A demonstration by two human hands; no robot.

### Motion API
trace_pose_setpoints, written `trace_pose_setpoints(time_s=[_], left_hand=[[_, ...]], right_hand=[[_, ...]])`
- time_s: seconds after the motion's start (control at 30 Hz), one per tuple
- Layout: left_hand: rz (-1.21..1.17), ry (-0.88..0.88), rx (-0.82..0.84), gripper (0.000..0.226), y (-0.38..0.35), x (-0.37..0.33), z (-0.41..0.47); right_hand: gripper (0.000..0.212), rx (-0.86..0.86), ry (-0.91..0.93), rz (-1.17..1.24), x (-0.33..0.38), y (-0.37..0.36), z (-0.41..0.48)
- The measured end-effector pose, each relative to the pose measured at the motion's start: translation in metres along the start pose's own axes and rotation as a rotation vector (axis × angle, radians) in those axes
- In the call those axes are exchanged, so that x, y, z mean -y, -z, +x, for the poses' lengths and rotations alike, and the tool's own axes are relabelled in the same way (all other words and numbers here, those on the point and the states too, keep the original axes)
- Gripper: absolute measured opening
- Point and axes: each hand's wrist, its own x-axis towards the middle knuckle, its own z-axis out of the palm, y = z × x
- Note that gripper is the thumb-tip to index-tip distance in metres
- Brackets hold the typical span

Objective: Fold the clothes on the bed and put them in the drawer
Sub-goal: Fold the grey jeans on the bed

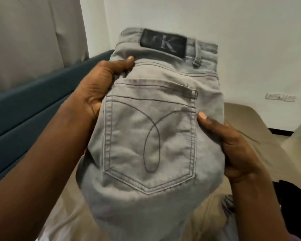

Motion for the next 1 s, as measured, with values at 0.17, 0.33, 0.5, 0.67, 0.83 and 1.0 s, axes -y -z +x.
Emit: trace_pose_setpoints(time_s=[0.17,0.33,0.5,0.67,0.83,1.0], left_hand=[[0.043,0.278,-0.100,0.035,0.054,0.054,0.062],[0.100,0.458,-0.204,0.032,0.139,0.180,0.149],[0.334,0.429,-0.340,0.022,0.216,0.310,0.268],[0.529,0.425,-0.321,0.040,0.287,0.426,0.406],[0.994,0.754,-0.273,0.089,0.397,0.563,0.403],[0.789,0.691,-0.417,0.039,0.423,0.618,0.280]], right_hand=[[0.030,-0.075,-0.216,0.165,-0.047,0.008,0.036],[0.036,-0.369,-0.338,0.013,-0.157,0.053,0.104],[0.044,-0.441,-0.407,-0.173,-0.269,0.115,0.216],[0.038,-0.581,-0.435,-0.371,-0.383,0.205,0.339],[0.067,-0.636,-0.831,-0.853,-0.516,0.276,0.356],[0.046,-0.607,-0.863,-1.039,-0.595,0.241,0.252]])
